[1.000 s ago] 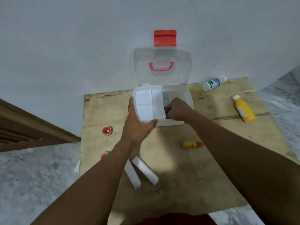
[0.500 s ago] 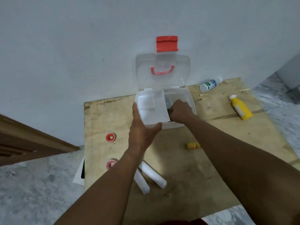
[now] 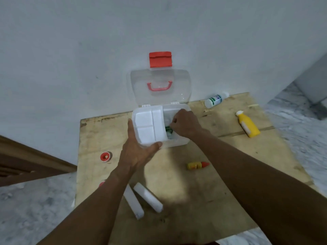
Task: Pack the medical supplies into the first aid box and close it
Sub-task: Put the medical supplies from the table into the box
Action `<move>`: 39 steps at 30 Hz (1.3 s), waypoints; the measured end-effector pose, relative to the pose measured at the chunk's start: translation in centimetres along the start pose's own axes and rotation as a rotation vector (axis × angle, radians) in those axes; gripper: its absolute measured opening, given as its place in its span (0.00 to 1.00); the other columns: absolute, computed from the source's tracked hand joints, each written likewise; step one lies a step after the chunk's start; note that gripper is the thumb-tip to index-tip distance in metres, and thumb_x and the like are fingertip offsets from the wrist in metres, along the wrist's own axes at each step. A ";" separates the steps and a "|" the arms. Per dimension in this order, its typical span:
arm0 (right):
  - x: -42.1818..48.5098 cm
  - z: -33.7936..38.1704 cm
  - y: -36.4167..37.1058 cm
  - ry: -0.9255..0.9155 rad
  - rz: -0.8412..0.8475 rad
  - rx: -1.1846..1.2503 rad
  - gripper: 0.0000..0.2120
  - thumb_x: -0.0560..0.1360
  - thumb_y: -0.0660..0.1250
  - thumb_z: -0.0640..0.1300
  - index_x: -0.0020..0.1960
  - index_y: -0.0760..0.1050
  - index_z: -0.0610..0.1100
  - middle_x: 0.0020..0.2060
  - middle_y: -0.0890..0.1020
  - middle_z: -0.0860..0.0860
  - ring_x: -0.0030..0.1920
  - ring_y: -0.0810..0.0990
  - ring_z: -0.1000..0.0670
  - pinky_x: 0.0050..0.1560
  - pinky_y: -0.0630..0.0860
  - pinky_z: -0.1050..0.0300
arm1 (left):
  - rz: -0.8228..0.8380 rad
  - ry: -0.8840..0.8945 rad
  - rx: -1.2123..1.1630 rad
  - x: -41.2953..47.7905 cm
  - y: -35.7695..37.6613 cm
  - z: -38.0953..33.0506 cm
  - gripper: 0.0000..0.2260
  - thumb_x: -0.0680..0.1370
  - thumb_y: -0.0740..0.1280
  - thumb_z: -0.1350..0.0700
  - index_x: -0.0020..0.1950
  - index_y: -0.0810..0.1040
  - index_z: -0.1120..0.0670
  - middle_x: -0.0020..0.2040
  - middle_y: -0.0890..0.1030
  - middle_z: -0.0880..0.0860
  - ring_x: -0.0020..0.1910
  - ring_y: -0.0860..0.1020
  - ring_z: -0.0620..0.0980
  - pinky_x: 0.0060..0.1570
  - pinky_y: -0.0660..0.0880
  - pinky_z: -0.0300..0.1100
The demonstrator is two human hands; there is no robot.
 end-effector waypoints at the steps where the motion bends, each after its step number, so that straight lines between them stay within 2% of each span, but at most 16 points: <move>1: 0.1 -0.3 -0.8 0.001 -0.032 0.003 0.07 0.73 0.68 0.41 0.41 0.81 0.37 0.40 0.84 0.41 0.44 0.83 0.42 0.40 0.70 0.58 | -0.003 0.001 0.007 0.0 0.0 -0.3 0.41 0.67 0.79 0.43 0.71 0.56 0.41 0.58 0.73 0.35 0.54 0.77 0.36 0.43 0.76 0.31; 3: 0.1 -1.2 -2.6 0.005 -0.091 0.022 0.08 0.74 0.66 0.42 0.38 0.78 0.40 0.39 0.84 0.41 0.44 0.82 0.41 0.40 0.68 0.57 | -0.022 -0.021 0.020 0.0 0.1 -0.5 0.42 0.66 0.78 0.41 0.72 0.56 0.42 0.58 0.73 0.37 0.54 0.76 0.39 0.45 0.74 0.32; 6: 0.0 -4.0 -4.6 0.038 -0.159 0.047 0.08 0.74 0.64 0.42 0.38 0.76 0.40 0.38 0.82 0.43 0.44 0.81 0.40 0.40 0.68 0.56 | -0.052 -0.080 0.039 -0.2 0.5 -0.1 0.45 0.68 0.78 0.44 0.76 0.53 0.43 0.64 0.72 0.45 0.58 0.73 0.48 0.50 0.75 0.38; 9: -0.3 -8.4 -5.7 0.118 -0.181 -0.015 0.08 0.75 0.63 0.42 0.47 0.79 0.39 0.44 0.83 0.42 0.47 0.81 0.40 0.41 0.68 0.57 | -0.070 -0.134 0.067 -0.3 0.5 0.6 0.49 0.66 0.78 0.40 0.78 0.50 0.41 0.70 0.71 0.50 0.64 0.73 0.57 0.63 0.73 0.54; 12: -0.9 -13.3 -6.5 0.176 -0.151 -0.116 0.11 0.75 0.62 0.43 0.54 0.78 0.41 0.50 0.83 0.42 0.52 0.81 0.40 0.45 0.72 0.55 | -0.060 -0.146 0.089 -0.1 0.6 0.9 0.49 0.66 0.77 0.38 0.78 0.49 0.38 0.72 0.70 0.50 0.67 0.71 0.58 0.65 0.71 0.56; 16: -1.7 -18.5 -7.0 0.235 -0.093 -0.171 0.15 0.75 0.63 0.41 0.61 0.73 0.41 0.58 0.77 0.41 0.62 0.74 0.39 0.59 0.72 0.50 | -0.077 -0.143 0.135 -0.2 0.7 0.7 0.51 0.61 0.74 0.31 0.78 0.49 0.37 0.73 0.68 0.49 0.69 0.70 0.58 0.67 0.70 0.60; 20: -1.6 -21.4 -7.2 0.280 -0.074 -0.278 0.17 0.76 0.61 0.41 0.65 0.69 0.45 0.61 0.71 0.41 0.63 0.69 0.37 0.60 0.71 0.44 | -0.093 -0.130 0.094 -0.6 1.1 0.0 0.47 0.62 0.74 0.34 0.76 0.54 0.37 0.68 0.70 0.43 0.65 0.71 0.53 0.63 0.71 0.53; 23: -1.2 -22.5 -6.6 0.313 -0.009 -0.255 0.21 0.76 0.61 0.41 0.69 0.64 0.49 0.63 0.68 0.40 0.64 0.69 0.37 0.61 0.71 0.42 | -0.103 -0.113 0.068 -0.8 1.3 -0.6 0.45 0.64 0.74 0.36 0.75 0.56 0.38 0.66 0.69 0.41 0.63 0.70 0.50 0.60 0.70 0.48; 26: -0.5 -22.6 -6.6 0.312 -0.015 -0.277 0.22 0.78 0.60 0.40 0.71 0.63 0.49 0.63 0.69 0.37 0.64 0.68 0.36 0.60 0.71 0.43 | -0.103 -0.105 0.054 -0.9 1.6 -1.0 0.40 0.66 0.75 0.39 0.71 0.56 0.35 0.66 0.68 0.41 0.64 0.69 0.49 0.57 0.70 0.44; 29: 0.1 -22.8 -6.9 0.347 -0.043 -0.317 0.17 0.80 0.56 0.43 0.68 0.65 0.48 0.60 0.74 0.38 0.64 0.68 0.37 0.58 0.70 0.44 | -0.113 -0.088 0.045 -1.0 1.9 -1.5 0.37 0.67 0.74 0.42 0.69 0.56 0.35 0.65 0.68 0.42 0.63 0.70 0.49 0.52 0.70 0.36; 32: 0.6 -23.1 -6.4 0.348 -0.005 -0.296 0.17 0.80 0.54 0.45 0.69 0.64 0.49 0.60 0.74 0.39 0.63 0.70 0.37 0.59 0.70 0.44 | -0.125 -0.097 0.049 -1.1 1.9 -1.4 0.38 0.66 0.74 0.38 0.69 0.56 0.33 0.64 0.69 0.41 0.63 0.70 0.49 0.54 0.71 0.39; 34: 0.9 -23.2 -6.3 0.329 0.027 -0.252 0.18 0.81 0.52 0.46 0.71 0.64 0.50 0.61 0.74 0.39 0.63 0.73 0.37 0.58 0.72 0.45 | -0.127 -0.091 0.046 -1.0 2.0 -1.4 0.37 0.66 0.73 0.38 0.69 0.56 0.33 0.61 0.70 0.37 0.62 0.70 0.48 0.51 0.71 0.35; 36: 1.1 -23.2 -6.5 0.317 0.035 -0.243 0.20 0.80 0.54 0.44 0.71 0.64 0.49 0.60 0.76 0.39 0.61 0.74 0.37 0.56 0.73 0.46 | -0.127 -0.086 0.041 -0.9 2.1 -1.5 0.37 0.66 0.73 0.38 0.69 0.57 0.35 0.60 0.70 0.35 0.62 0.70 0.47 0.49 0.70 0.32; 37: 1.1 -23.1 -6.6 0.311 0.042 -0.238 0.21 0.79 0.57 0.43 0.71 0.64 0.48 0.59 0.76 0.39 0.61 0.75 0.37 0.56 0.74 0.47 | -0.124 -0.087 0.044 -0.8 2.1 -1.4 0.37 0.66 0.74 0.38 0.69 0.58 0.35 0.61 0.70 0.37 0.62 0.71 0.47 0.50 0.71 0.33; 39: 1.1 -22.7 -6.8 0.267 0.069 -0.248 0.23 0.76 0.61 0.40 0.70 0.64 0.47 0.57 0.77 0.40 0.58 0.76 0.37 0.55 0.75 0.47 | -0.120 -0.103 0.058 -0.6 2.2 -1.3 0.40 0.65 0.74 0.37 0.72 0.58 0.37 0.64 0.70 0.40 0.62 0.72 0.49 0.55 0.75 0.43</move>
Point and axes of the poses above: each hand's wrist, its own x-axis towards the middle knuckle, its own y-axis out of the palm, z = x × y, the point moved 7 cm from there along x, towards the middle knuckle
